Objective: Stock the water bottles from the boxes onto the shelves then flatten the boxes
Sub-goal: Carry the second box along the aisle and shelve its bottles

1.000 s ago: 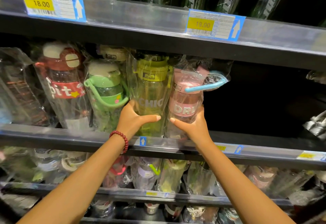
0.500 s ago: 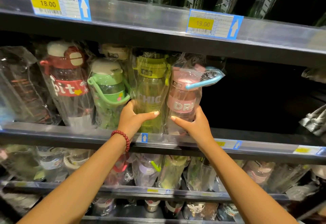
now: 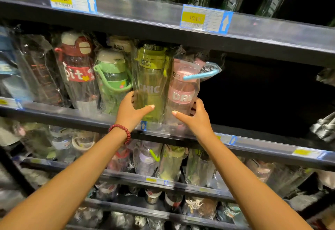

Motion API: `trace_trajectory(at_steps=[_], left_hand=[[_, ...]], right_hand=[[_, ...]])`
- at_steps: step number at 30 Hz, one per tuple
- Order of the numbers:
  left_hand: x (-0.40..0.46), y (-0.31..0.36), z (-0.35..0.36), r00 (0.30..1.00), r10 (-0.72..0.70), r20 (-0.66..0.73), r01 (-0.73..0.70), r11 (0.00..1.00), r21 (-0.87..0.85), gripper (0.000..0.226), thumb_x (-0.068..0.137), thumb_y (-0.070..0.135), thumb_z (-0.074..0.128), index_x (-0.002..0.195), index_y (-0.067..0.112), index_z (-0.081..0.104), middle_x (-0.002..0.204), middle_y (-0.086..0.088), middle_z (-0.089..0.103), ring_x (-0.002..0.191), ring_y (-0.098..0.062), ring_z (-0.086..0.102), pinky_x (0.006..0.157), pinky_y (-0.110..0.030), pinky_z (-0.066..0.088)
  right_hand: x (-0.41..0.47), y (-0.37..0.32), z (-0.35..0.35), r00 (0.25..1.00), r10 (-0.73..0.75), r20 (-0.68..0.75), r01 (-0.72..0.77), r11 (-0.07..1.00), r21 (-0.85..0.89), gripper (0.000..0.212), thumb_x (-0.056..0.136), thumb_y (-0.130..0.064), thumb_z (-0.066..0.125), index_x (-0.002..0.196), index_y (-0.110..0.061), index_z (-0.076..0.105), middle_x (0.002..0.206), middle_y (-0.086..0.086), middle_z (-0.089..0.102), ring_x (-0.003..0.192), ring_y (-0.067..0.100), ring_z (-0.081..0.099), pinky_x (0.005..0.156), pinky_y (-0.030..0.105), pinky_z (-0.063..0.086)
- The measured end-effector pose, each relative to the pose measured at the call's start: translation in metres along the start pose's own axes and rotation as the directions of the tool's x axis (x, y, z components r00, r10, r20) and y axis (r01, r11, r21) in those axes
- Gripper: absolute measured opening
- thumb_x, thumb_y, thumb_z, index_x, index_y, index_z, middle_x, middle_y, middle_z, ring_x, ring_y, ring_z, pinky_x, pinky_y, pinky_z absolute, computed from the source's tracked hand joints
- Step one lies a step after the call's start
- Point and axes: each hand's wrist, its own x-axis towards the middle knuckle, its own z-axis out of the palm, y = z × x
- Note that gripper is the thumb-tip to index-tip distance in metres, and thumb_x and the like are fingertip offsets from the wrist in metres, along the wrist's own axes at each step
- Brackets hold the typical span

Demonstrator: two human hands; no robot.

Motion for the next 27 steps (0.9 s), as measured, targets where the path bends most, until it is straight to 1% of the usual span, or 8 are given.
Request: trace_trajectory(at_steps=[3, 5, 8, 14, 19, 22, 24, 27], left_hand=[[-0.029, -0.004, -0.01, 0.994, 0.028, -0.102, -0.023, 0.998, 0.052, 0.069, 0.074, 0.018, 0.078, 0.134, 0.008, 0.045, 0.136, -0.008, 0.049, 0.125, -0.02, 0.047, 0.103, -0.027, 0.037], [-0.054, -0.015, -0.016, 0.988, -0.005, -0.153, 0.012, 0.999, 0.047, 0.06, 0.073, 0.011, 0.079, 0.126, 0.005, 0.052, 0.127, -0.01, 0.055, 0.116, -0.019, 0.053, 0.101, -0.028, 0.04], [-0.1, -0.04, -0.026, 0.972, -0.121, -0.202, 0.124, 0.992, -0.001, 0.054, 0.071, 0.006, 0.079, 0.12, 0.001, 0.056, 0.12, -0.013, 0.06, 0.109, -0.019, 0.056, 0.101, -0.034, 0.044], [-0.199, -0.093, -0.061, 0.847, -0.441, -0.296, 0.437, 0.896, -0.085, 0.048, 0.078, 0.01, 0.074, 0.122, 0.005, 0.054, 0.123, -0.01, 0.058, 0.115, -0.02, 0.055, 0.095, -0.033, 0.047], [-0.278, -0.131, -0.105, 0.673, -0.647, -0.359, 0.619, 0.758, -0.206, 0.046, 0.078, -0.002, 0.07, 0.121, -0.008, 0.052, 0.1, -0.014, 0.059, 0.096, -0.023, 0.058, 0.087, -0.035, 0.046], [-0.326, -0.159, -0.132, 0.571, -0.713, -0.407, 0.695, 0.684, -0.222, 0.052, 0.068, 0.012, 0.08, 0.112, -0.004, 0.058, 0.097, -0.026, 0.061, 0.113, -0.044, 0.053, 0.087, -0.041, 0.047], [-0.354, -0.168, -0.147, 0.499, -0.741, -0.449, 0.719, 0.643, -0.262, 0.041, 0.074, 0.008, 0.076, 0.11, 0.003, 0.058, 0.082, -0.011, 0.056, 0.09, -0.018, 0.043, 0.076, -0.031, 0.045], [-0.385, -0.18, -0.173, 0.366, -0.775, -0.515, 0.753, 0.572, -0.325, 0.044, 0.081, 0.01, 0.07, 0.121, 0.002, 0.054, 0.105, -0.012, 0.058, 0.106, -0.028, 0.054, 0.087, -0.033, 0.043]], right_hand=[[-0.025, 0.005, -0.014, 1.0, 0.021, 0.014, -0.022, 0.999, 0.036, 0.067, 0.079, -0.024, 0.076, 0.135, -0.014, 0.041, 0.122, -0.006, 0.046, 0.108, 0.011, 0.05, 0.088, 0.023, 0.043], [-0.05, 0.014, -0.018, 0.999, -0.014, 0.049, 0.01, 0.997, 0.08, 0.052, 0.081, -0.019, 0.073, 0.126, -0.017, 0.047, 0.119, -0.006, 0.049, 0.108, 0.01, 0.053, 0.088, 0.022, 0.046], [-0.084, 0.026, -0.011, 0.981, -0.066, 0.183, 0.042, 0.991, 0.13, 0.041, 0.082, -0.011, 0.071, 0.115, -0.021, 0.049, 0.119, -0.004, 0.055, 0.103, 0.008, 0.056, 0.079, 0.007, 0.045], [-0.138, 0.051, 0.05, 0.853, 0.004, 0.521, -0.085, 0.987, 0.133, 0.037, 0.082, -0.01, 0.071, 0.116, -0.012, 0.054, 0.117, 0.002, 0.057, 0.101, 0.019, 0.06, 0.083, 0.027, 0.05], [-0.19, 0.075, 0.118, 0.587, 0.087, 0.805, -0.191, 0.981, 0.032, 0.036, 0.084, -0.008, 0.069, 0.115, -0.015, 0.051, 0.118, 0.007, 0.054, 0.098, 0.019, 0.057, 0.073, 0.019, 0.045], [-0.227, 0.082, 0.156, 0.453, 0.143, 0.88, -0.172, 0.983, -0.071, 0.039, 0.084, -0.01, 0.068, 0.12, -0.012, 0.052, 0.111, 0.001, 0.052, 0.103, 0.017, 0.055, 0.075, 0.019, 0.044], [-0.251, 0.084, 0.181, 0.334, 0.19, 0.923, -0.194, 0.972, -0.13, 0.046, 0.083, -0.012, 0.069, 0.124, -0.011, 0.049, 0.113, 0.0, 0.051, 0.112, 0.019, 0.052, 0.083, 0.026, 0.044], [-0.282, 0.077, 0.221, 0.178, 0.222, 0.959, -0.273, 0.947, -0.168, 0.057, 0.074, -0.015, 0.071, 0.124, -0.007, 0.047, 0.101, -0.005, 0.049, 0.108, 0.023, 0.049, 0.083, 0.032, 0.044]])
